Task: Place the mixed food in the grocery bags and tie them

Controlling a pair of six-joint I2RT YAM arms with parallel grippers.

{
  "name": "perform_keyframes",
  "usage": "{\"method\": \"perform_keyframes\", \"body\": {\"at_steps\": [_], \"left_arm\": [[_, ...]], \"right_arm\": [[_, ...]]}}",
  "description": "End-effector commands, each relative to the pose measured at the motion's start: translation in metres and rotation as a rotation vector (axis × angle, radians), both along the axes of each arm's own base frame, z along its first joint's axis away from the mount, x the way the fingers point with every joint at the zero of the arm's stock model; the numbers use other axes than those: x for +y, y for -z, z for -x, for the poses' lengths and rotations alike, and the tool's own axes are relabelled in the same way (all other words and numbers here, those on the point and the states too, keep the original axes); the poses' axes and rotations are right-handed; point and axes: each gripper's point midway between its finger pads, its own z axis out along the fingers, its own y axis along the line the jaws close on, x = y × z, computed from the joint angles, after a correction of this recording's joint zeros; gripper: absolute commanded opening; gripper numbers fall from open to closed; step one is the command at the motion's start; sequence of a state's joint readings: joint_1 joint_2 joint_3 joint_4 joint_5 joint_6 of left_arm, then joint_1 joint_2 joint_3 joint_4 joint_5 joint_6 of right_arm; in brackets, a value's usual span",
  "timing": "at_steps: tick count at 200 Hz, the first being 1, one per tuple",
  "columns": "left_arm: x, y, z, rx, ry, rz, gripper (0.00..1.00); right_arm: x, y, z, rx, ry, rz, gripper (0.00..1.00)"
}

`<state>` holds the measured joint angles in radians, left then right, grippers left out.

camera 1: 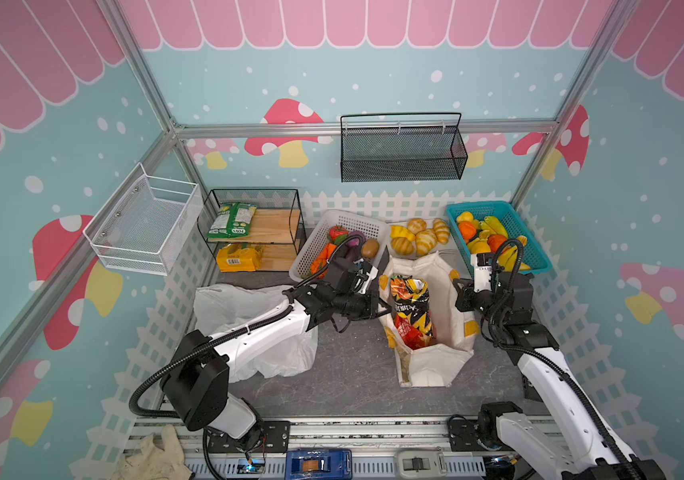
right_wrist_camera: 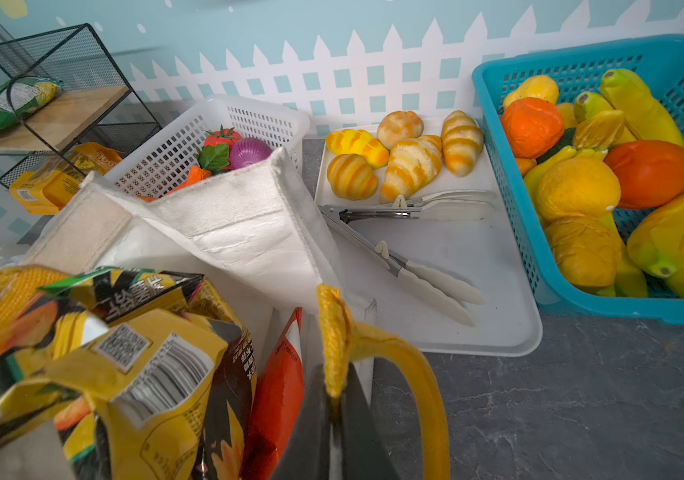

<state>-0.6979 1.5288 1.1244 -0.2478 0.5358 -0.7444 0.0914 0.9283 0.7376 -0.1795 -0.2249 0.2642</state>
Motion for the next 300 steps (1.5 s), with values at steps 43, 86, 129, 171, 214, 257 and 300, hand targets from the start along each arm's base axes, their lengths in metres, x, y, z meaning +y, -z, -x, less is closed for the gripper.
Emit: {"method": "perform_keyframes", "body": {"at_steps": [43, 86, 129, 171, 214, 257, 300], "left_arm": [[0.003, -0.006, -0.009, -0.039, -0.034, 0.045, 0.0], [0.001, -0.013, -0.012, -0.057, -0.037, 0.056, 0.0], [0.0, -0.015, -0.014, -0.065, -0.04, 0.067, 0.0], [0.0, -0.029, -0.015, -0.109, -0.041, 0.113, 0.0], [0.004, -0.045, -0.018, -0.139, -0.064, 0.188, 0.0], [0.007, -0.039, -0.023, -0.121, -0.11, 0.235, 0.0], [0.01, -0.033, -0.021, -0.109, -0.12, 0.232, 0.0]], "right_arm": [[0.008, -0.095, 0.016, -0.25, -0.054, 0.12, 0.74], [0.081, -0.098, 0.02, -0.251, -0.29, 0.166, 0.67], [0.131, -0.057, -0.006, -0.117, -0.4, 0.187, 0.52], [0.113, 0.042, -0.009, 0.172, -0.313, 0.278, 0.37], [0.08, 0.095, 0.019, 0.319, -0.223, 0.305, 0.32], [0.081, 0.081, 0.023, 0.296, -0.251, 0.312, 0.4], [0.101, 0.021, 0.021, 0.15, -0.334, 0.229, 0.59]]}}
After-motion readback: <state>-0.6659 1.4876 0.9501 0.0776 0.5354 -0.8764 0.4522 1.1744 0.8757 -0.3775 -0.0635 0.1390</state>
